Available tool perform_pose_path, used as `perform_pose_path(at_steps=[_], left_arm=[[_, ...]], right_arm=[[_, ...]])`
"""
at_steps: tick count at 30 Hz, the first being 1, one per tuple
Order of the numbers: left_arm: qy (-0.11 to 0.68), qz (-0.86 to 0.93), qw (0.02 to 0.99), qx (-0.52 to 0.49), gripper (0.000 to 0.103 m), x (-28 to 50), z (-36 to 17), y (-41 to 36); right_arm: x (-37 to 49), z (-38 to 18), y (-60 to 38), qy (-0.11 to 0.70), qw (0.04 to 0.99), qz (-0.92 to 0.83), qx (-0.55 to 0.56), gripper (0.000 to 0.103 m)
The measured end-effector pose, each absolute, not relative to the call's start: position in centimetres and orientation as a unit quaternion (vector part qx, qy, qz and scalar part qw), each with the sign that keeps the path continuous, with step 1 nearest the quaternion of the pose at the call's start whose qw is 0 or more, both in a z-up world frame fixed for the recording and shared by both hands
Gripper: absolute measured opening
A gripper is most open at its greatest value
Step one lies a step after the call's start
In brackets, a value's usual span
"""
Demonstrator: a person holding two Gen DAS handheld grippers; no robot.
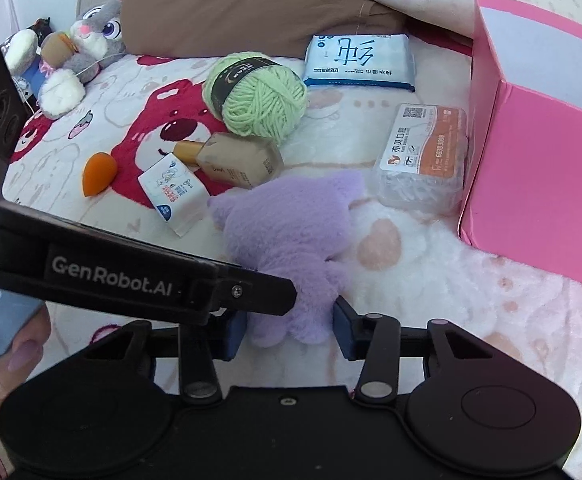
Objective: Organize objects
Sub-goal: 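Lift the plush toy with the right gripper and carry it into the pink box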
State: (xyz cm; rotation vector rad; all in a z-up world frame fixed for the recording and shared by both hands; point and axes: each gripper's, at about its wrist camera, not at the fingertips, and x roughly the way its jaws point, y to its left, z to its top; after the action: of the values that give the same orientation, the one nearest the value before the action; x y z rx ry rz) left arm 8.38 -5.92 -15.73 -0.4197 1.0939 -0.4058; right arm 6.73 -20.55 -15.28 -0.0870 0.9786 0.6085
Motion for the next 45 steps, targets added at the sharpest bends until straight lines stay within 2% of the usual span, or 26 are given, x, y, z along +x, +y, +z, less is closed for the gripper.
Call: perform_pose_path(at_steps=[3, 9, 21, 29, 37, 45], left_arm=[[0.512, -0.182, 0.814, -0.204, 0.032, 8.4, -15.9, -5.8], [0.506, -0.176, 0.821, -0.198, 0.029, 8.0, -15.2, -5.9], [0.503, -0.176, 0.826, -0.183, 0.029, 5.2, -11.2, -6.1], [0.493, -0.206, 0.821, -0.204, 0.029, 5.3, -5.2, -6.9], [0.474, -0.253, 0.826, -0.172, 0.029, 6.6, 1.7, -11.1], [0.448, -0.297, 0.829, -0.153, 0.029, 8.9, 5.1, -16.5]], right_arm=[[7.4, -16.0, -19.9, 0.461, 0.837, 0.289, -0.049, 0.056], [6.6, -15.6, -19.7, 0.441, 0.846, 0.292, -0.064, 0.05], [4.4, -11.9, -19.8, 0.466, 0.841, 0.271, -0.043, 0.049], [4.1, -5.9, -22.1, 0.457, 0.849, 0.265, -0.023, 0.049], [4.1, 0.9, -25.9, 0.413, 0.876, 0.248, -0.024, 0.049], [5.5, 4.5, -30.8, 0.388, 0.901, 0.196, -0.009, 0.049]])
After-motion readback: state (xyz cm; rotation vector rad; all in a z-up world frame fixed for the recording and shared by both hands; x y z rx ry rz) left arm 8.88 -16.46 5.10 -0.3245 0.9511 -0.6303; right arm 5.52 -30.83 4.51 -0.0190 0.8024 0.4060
